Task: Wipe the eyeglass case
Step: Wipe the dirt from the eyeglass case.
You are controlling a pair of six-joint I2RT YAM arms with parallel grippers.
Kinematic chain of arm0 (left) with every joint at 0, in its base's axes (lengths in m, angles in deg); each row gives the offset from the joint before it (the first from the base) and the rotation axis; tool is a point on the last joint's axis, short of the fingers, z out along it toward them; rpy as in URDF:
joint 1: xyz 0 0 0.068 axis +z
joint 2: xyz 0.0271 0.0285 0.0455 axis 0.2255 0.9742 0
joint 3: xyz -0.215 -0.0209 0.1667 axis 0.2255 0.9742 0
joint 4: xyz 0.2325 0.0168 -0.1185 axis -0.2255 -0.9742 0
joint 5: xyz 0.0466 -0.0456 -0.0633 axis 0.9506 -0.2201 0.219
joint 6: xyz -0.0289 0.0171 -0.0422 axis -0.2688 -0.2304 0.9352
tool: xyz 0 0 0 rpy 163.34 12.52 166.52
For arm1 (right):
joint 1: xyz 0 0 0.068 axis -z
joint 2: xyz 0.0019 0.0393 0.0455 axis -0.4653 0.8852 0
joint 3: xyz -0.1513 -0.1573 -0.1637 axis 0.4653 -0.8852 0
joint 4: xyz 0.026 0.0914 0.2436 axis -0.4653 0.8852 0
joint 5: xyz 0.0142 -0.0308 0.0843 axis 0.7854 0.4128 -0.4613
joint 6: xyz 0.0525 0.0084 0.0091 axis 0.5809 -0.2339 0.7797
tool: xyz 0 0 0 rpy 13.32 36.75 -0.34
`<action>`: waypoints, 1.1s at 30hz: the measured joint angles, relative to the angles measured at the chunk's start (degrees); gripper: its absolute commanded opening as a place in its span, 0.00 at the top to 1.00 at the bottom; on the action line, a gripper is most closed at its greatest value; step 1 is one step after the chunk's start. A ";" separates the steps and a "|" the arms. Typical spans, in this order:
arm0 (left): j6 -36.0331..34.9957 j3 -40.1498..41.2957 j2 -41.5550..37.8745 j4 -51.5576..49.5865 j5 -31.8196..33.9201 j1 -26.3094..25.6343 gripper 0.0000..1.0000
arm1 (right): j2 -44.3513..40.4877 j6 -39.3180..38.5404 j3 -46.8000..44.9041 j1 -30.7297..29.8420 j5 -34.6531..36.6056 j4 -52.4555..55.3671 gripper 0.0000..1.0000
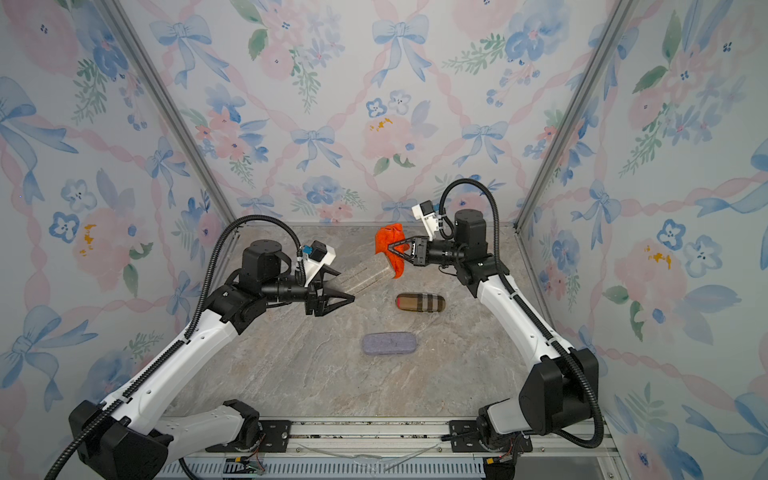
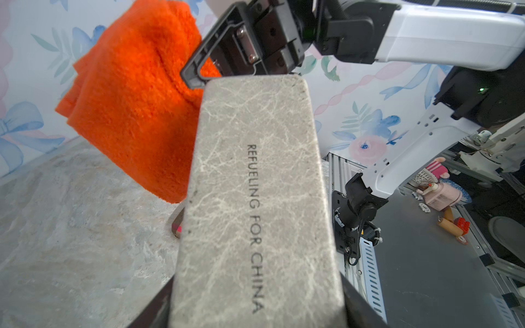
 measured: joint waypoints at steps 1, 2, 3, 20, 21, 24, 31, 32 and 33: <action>-0.02 -0.09 0.11 0.52 -0.39 0.00 0.61 | 0.00 0.46 -0.15 -0.46 -0.37 -0.92 1.00; -0.02 -0.17 0.48 0.92 -0.72 0.00 0.61 | 0.00 1.01 -0.37 -0.98 -0.70 -1.95 1.00; 0.00 -0.35 1.07 1.18 -1.20 0.00 0.61 | 0.00 1.44 -0.74 -1.53 -0.90 -2.91 1.00; 0.04 2.67 1.53 1.77 -7.98 0.94 0.62 | -5.01 2.01 -5.29 -0.50 -0.83 -4.11 1.00; 0.04 2.99 1.27 1.77 -7.98 0.94 0.61 | -5.01 2.03 -5.44 -0.50 -0.85 -4.11 1.00; 0.02 3.89 1.05 1.77 -7.98 0.96 0.61 | -5.01 2.05 -5.62 -0.68 -0.85 -4.02 1.00; -0.22 3.34 2.91 1.75 -8.11 1.51 0.61 | -4.66 4.20 -5.77 -2.69 0.44 -5.97 1.00; -0.20 3.26 3.13 1.79 -8.24 1.88 0.62 | -4.66 4.74 -6.03 -2.71 1.01 -6.36 1.00; -0.17 3.28 3.17 1.81 -8.20 2.16 0.62 | -4.66 5.16 -6.23 -2.73 1.49 -6.51 1.00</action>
